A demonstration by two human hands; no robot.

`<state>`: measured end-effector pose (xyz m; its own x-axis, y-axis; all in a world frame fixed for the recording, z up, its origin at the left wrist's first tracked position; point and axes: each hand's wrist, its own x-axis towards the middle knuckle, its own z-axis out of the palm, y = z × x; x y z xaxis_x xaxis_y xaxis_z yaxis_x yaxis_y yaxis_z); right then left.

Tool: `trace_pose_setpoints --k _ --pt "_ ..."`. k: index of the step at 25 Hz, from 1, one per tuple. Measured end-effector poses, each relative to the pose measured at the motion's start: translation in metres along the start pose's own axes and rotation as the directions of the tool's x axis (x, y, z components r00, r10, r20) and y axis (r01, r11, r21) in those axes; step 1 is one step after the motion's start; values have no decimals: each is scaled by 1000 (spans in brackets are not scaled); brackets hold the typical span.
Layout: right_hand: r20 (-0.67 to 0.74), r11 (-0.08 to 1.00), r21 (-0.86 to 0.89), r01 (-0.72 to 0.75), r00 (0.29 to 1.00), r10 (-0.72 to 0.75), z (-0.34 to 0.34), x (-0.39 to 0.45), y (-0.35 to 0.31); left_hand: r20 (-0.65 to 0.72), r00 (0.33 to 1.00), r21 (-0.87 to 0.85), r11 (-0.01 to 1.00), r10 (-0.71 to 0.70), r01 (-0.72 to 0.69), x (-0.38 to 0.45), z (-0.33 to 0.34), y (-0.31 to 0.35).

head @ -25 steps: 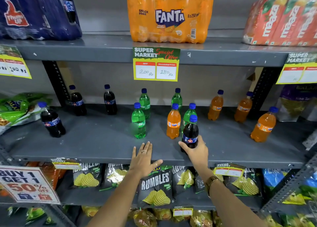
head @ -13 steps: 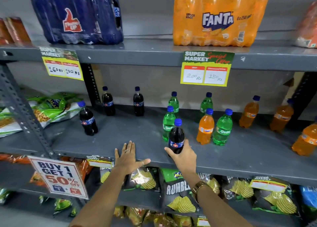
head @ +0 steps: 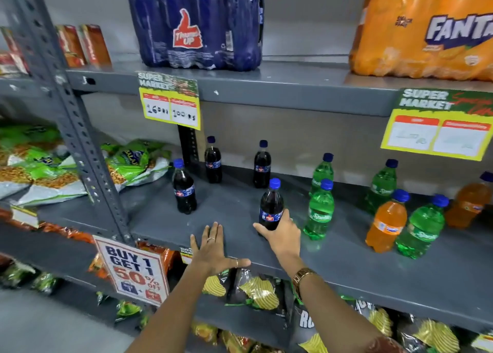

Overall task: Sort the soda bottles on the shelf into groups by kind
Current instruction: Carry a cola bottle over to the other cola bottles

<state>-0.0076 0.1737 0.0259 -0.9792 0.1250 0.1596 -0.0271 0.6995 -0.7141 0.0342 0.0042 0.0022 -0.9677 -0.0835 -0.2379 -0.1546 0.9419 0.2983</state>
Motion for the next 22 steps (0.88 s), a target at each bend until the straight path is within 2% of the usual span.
trace_pose_setpoints --k 11,17,19,22 --pt "46 994 106 4 999 -9 47 43 -34 -60 998 -32 999 36 -38 3 5 -5" --pt "107 970 244 -18 994 -9 48 37 -24 -69 997 -31 999 36 -38 4 5 -5" --pt "63 955 296 6 998 -26 42 30 -18 -60 998 -31 999 27 -29 3 5 -4" --pt "-124 934 297 199 978 -169 29 16 -7 -40 999 -39 999 12 -14 1 2 -2"
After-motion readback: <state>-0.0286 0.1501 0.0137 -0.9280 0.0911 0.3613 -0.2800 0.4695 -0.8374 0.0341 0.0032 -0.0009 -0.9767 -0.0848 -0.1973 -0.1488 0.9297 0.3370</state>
